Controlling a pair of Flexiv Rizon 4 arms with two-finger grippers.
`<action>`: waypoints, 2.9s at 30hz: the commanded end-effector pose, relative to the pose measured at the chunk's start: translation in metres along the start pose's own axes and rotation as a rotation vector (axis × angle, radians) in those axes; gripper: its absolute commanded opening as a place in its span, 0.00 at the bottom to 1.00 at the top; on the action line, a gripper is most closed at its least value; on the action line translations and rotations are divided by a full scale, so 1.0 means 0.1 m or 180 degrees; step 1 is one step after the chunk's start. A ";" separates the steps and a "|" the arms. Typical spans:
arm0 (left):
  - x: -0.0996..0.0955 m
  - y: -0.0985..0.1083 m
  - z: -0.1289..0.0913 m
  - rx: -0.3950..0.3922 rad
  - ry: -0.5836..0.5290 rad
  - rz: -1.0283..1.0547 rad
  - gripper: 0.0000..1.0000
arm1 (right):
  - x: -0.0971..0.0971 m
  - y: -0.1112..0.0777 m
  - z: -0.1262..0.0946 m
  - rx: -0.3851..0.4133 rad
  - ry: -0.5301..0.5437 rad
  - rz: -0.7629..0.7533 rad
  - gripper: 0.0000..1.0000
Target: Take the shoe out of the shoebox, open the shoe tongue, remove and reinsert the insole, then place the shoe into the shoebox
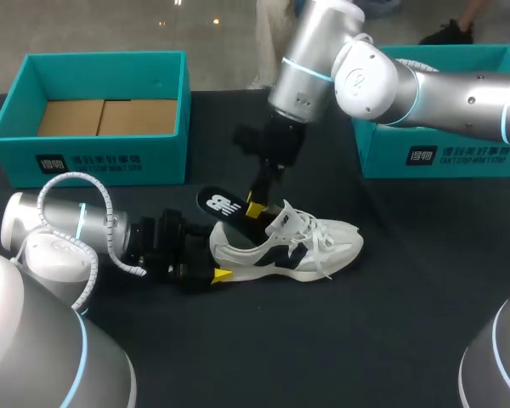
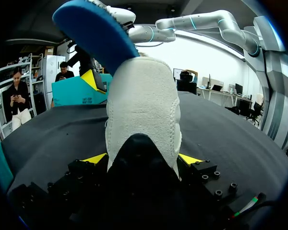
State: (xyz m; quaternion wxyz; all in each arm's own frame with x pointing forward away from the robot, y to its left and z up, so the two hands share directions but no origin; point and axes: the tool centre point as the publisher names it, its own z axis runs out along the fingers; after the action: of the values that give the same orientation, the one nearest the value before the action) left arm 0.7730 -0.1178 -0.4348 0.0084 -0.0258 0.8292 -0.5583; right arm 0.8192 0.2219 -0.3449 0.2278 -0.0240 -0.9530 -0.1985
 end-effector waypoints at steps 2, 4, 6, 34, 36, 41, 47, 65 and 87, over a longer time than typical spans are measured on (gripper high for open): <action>0.00 0.05 0.04 -0.0007 -0.0003 -0.0002 0.00 | 0.00 0.00 -0.02 -0.0038 -0.0036 -0.0022 0.00; 0.00 0.05 0.04 -0.0007 -0.0003 -0.0002 0.00 | 0.00 0.01 -0.04 -0.0057 -0.0059 -0.0041 0.00; 0.00 0.05 0.04 -0.0007 -0.0003 -0.0002 0.00 | 0.01 0.02 -0.05 -0.0058 -0.0063 -0.0048 0.00; 0.00 0.05 0.04 -0.0007 -0.0003 -0.0002 0.00 | 0.06 0.08 0.00 -0.0153 0.0037 -0.0183 0.40; 0.00 0.05 0.04 -0.0007 -0.0003 -0.0002 0.00 | 0.08 0.09 0.01 -0.0159 0.0039 -0.0195 0.39; 0.00 0.05 0.04 -0.0007 -0.0003 -0.0002 0.00 | 0.11 0.09 0.01 -0.0188 0.0029 -0.0226 0.00; 0.00 0.05 0.04 -0.0007 -0.0003 -0.0002 0.00 | 0.13 0.07 0.00 -0.0224 -0.0010 -0.0217 0.00; 0.00 0.05 0.04 -0.0007 -0.0003 -0.0002 0.00 | 0.12 0.37 -0.43 -0.0332 -0.0431 -0.0387 0.00; 0.00 0.05 0.04 -0.0007 -0.0003 -0.0002 0.00 | 0.12 0.87 -1.19 -0.0691 -0.1058 -0.0645 0.00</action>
State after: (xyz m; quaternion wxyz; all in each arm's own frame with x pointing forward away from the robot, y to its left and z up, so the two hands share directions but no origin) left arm 0.7730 -0.1178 -0.4348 0.0084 -0.0259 0.8292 -0.5583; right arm 0.8730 0.2568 -0.2096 0.0461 0.0167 -0.9478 -0.3151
